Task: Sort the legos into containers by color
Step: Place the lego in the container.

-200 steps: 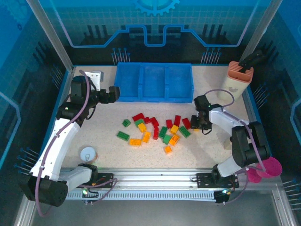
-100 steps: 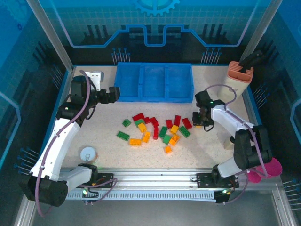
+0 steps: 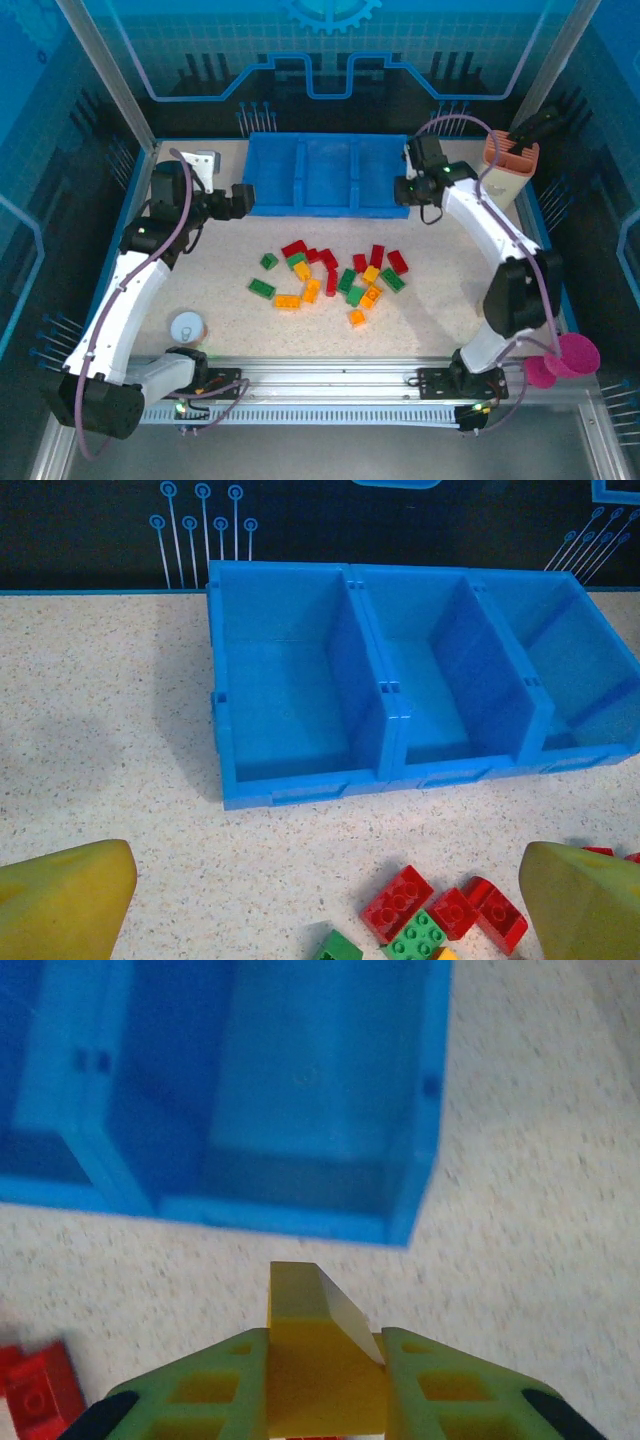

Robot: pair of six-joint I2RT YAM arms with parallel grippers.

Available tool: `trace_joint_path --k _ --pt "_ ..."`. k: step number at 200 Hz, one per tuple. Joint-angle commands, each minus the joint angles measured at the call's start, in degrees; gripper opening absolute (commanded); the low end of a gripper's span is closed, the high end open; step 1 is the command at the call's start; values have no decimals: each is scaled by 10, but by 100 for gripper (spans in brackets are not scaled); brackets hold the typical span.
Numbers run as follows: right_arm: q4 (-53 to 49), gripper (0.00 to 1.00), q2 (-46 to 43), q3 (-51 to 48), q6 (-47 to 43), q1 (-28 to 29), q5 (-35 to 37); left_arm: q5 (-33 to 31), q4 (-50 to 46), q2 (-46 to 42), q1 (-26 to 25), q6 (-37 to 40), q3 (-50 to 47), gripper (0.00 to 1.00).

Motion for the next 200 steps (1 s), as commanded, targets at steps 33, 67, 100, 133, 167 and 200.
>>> trace_joint_path --k 33,67,100,133,167,200 --pt "12 29 181 158 -33 12 -11 -9 -7 5 -4 15 5 99" --pt "-8 29 274 248 -42 14 -3 -14 -8 5 -4 17 4 99" --pt "-25 30 324 301 -48 17 -3 -15 -11 7 -4 18 3 99" --pt "-31 39 326 312 -51 18 3 -17 -12 7 -4 19 5 99" --pt "-36 44 297 301 -55 18 6 -11 -9 6 -4 13 3 99" --pt "-49 44 236 256 -61 20 11 -3 -11 -1 -4 7 3 99"
